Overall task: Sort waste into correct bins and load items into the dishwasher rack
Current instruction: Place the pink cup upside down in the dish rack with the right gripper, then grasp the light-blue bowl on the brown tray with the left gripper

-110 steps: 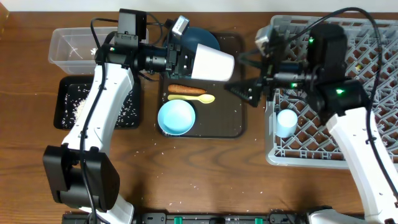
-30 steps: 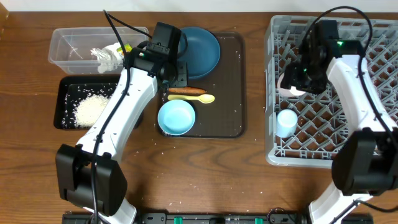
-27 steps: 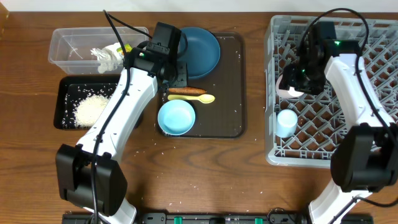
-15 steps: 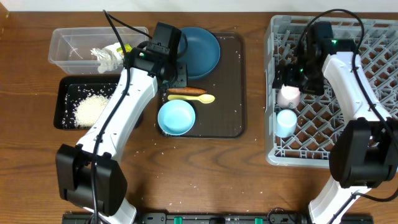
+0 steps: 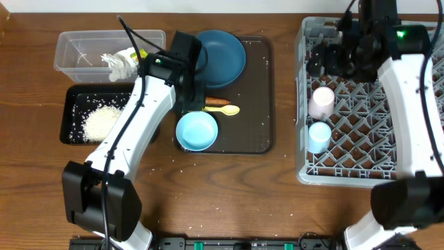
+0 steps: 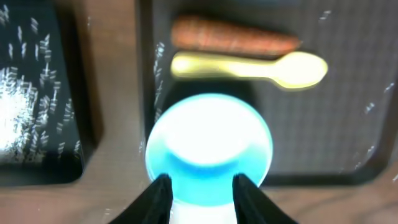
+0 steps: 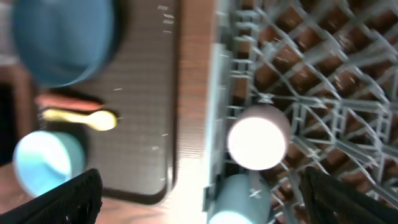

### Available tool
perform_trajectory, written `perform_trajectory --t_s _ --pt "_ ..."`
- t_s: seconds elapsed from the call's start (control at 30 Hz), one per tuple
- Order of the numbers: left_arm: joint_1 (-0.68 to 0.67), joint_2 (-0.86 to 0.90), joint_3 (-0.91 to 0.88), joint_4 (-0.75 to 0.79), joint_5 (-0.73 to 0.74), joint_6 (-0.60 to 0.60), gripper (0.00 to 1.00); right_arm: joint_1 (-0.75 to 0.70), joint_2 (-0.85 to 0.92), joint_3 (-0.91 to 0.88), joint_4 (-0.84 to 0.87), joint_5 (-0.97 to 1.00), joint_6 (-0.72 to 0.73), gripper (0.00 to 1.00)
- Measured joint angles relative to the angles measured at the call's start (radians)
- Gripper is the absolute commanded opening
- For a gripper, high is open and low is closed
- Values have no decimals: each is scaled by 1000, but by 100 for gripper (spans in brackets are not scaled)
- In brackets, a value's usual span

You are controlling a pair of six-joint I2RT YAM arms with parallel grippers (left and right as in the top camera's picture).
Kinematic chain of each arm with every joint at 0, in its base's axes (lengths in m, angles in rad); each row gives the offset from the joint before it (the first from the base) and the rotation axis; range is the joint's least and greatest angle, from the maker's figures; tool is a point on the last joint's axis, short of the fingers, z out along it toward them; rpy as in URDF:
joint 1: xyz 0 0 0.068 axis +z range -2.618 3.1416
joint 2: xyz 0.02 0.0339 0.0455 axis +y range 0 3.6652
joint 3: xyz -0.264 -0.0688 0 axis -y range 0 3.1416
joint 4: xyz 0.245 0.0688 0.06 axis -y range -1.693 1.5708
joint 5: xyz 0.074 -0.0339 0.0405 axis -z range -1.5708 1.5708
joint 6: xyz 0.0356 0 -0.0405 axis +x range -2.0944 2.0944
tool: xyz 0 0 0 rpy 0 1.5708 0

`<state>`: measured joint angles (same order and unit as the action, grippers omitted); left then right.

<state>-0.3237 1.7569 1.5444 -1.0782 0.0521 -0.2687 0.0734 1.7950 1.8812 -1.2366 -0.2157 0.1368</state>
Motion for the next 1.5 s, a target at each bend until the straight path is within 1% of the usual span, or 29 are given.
perform_trajectory --t_s 0.1,0.2,0.43,0.77,0.9,1.5 --pt "-8 -3 -1 -78 0 0 35 45 -24 6 1 -17 -12 99" --pt "-37 -6 -4 -90 0 0 36 73 -25 5 9 -24 -16 99" --pt "-126 -8 -67 -32 0 -6 37 80 -24 -12 13 -32 -19 99" --pt "-131 -8 -148 63 0 -98 37 80 -24 -31 10 -32 -19 99" --pt "-137 -8 -172 96 0 -117 37 80 -24 -31 6 -32 -19 98" --pt "-211 -8 -198 172 0 -125 37 80 -24 -31 10 -32 -24 98"
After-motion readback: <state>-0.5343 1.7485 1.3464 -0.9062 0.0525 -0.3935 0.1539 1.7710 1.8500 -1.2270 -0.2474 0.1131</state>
